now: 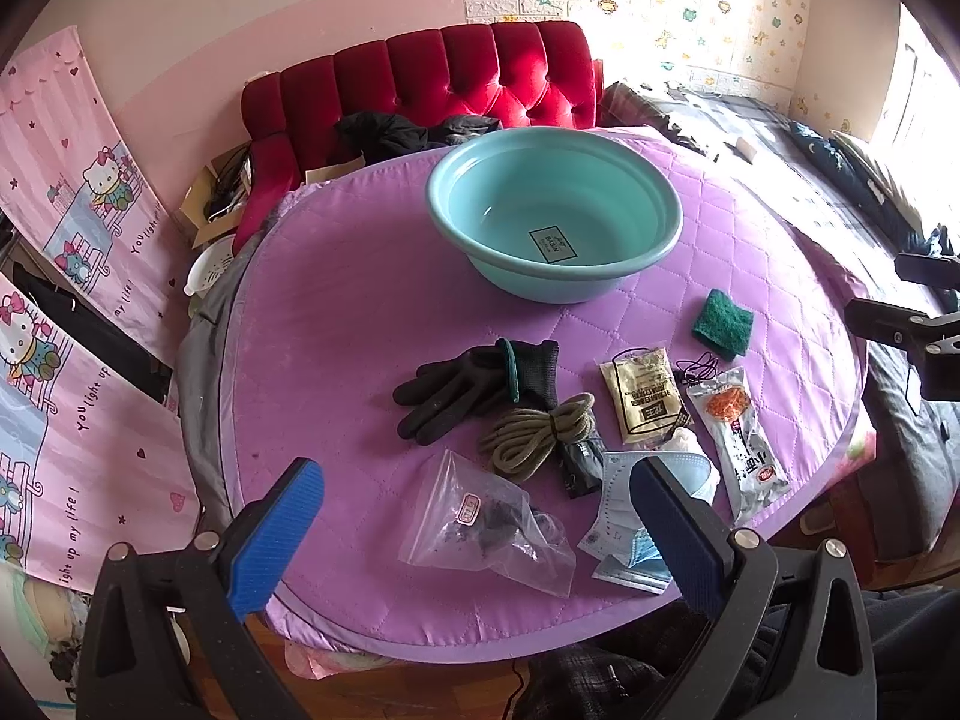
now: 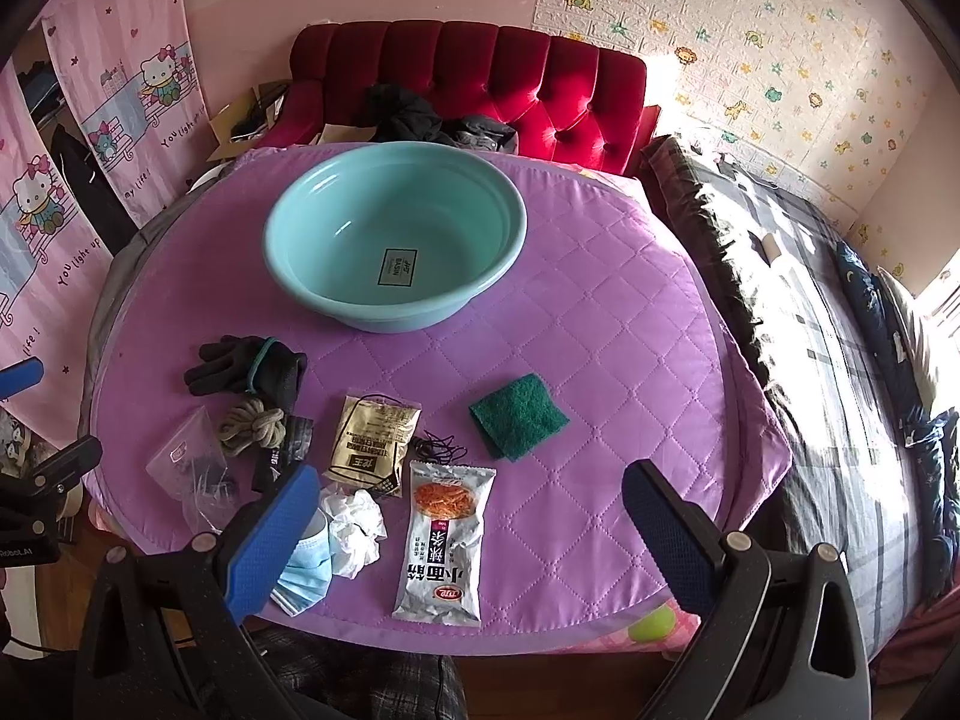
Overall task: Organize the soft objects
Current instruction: 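Grasp the clear zip bag with the left tool while the right tool grasps the snack packet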
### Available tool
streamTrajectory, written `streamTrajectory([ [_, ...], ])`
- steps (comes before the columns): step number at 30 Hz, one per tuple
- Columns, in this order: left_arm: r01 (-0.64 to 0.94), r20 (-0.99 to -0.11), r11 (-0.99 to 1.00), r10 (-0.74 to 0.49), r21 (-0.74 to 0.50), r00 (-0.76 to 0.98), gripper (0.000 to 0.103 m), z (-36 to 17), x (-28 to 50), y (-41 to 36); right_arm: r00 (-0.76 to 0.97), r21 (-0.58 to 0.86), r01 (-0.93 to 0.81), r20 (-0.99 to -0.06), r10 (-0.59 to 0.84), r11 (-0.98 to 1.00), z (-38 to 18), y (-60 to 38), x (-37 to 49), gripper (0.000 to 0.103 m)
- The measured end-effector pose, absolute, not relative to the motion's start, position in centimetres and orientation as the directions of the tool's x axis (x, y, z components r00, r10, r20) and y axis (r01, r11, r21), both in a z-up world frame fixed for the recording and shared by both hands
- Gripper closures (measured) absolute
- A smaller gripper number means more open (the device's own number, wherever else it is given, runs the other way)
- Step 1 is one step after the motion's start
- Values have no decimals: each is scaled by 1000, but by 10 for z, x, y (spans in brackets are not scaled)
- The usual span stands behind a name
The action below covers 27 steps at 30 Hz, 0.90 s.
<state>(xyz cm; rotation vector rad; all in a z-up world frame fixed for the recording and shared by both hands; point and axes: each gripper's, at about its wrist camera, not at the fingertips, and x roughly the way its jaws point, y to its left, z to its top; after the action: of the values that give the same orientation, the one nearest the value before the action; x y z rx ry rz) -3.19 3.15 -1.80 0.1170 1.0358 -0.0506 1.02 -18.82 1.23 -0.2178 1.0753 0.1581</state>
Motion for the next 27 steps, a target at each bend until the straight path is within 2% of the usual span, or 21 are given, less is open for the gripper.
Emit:
streamTrajectory([
  [5, 94, -867, 993, 12, 68, 498, 0, -28, -34, 40, 447, -112, -220, -895, -2, 969, -6, -192, 13, 0],
  [13, 74, -884, 995, 20, 62, 467, 0, -65, -37, 57, 369, -115, -220, -929, -27, 969, -71, -198, 14, 0],
  [27, 106, -914, 994, -11, 35, 406, 0, -126, -36, 68, 268, -64, -224, -963, -1, 972, -162, -204, 19, 1],
])
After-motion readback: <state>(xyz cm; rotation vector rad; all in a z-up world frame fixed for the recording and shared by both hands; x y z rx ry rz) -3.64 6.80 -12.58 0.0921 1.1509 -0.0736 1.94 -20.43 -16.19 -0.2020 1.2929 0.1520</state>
